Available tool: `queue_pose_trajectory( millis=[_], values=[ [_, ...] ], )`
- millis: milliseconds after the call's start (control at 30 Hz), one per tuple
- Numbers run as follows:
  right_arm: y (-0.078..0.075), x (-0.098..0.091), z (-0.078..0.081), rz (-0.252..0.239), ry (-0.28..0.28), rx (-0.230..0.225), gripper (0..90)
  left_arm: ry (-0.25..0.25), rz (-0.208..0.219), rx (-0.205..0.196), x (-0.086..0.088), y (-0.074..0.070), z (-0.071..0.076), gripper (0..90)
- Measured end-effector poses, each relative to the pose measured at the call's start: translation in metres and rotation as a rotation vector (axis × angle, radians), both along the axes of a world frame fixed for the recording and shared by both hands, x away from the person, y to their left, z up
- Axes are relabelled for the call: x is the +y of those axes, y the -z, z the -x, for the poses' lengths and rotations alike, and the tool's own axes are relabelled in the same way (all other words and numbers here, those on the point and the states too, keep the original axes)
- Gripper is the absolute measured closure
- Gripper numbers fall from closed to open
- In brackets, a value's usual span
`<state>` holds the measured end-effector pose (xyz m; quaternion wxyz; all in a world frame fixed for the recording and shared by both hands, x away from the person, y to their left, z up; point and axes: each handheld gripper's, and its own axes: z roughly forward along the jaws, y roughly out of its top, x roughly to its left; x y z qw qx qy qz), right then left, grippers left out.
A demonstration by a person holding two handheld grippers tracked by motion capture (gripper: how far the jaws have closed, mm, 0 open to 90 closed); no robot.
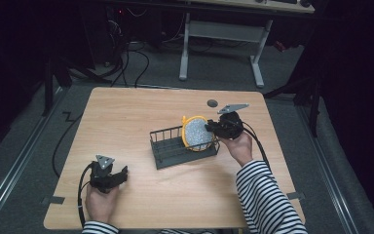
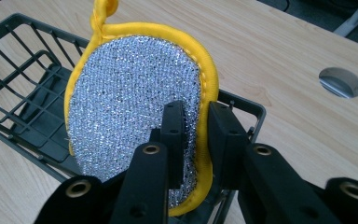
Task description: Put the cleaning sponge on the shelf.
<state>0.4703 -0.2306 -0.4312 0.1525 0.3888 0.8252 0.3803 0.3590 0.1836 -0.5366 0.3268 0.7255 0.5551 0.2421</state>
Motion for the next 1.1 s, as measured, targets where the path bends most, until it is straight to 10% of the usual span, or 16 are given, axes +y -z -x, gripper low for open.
queue_pose_trajectory(
  millis=[367, 1100],
  values=[
    [-0.024, -0.017, 0.015, -0.066, 0.072, -0.057, 51.3, 0.001, 0.001, 0.001, 0.000, 0.000, 0.000, 30.0],
    [-0.028, -0.099, 0.073, -0.136, 0.221, -0.078, 57.6, 0.000, 0.002, 0.001, 0.000, 0.000, 0.000, 30.0]
  ],
)
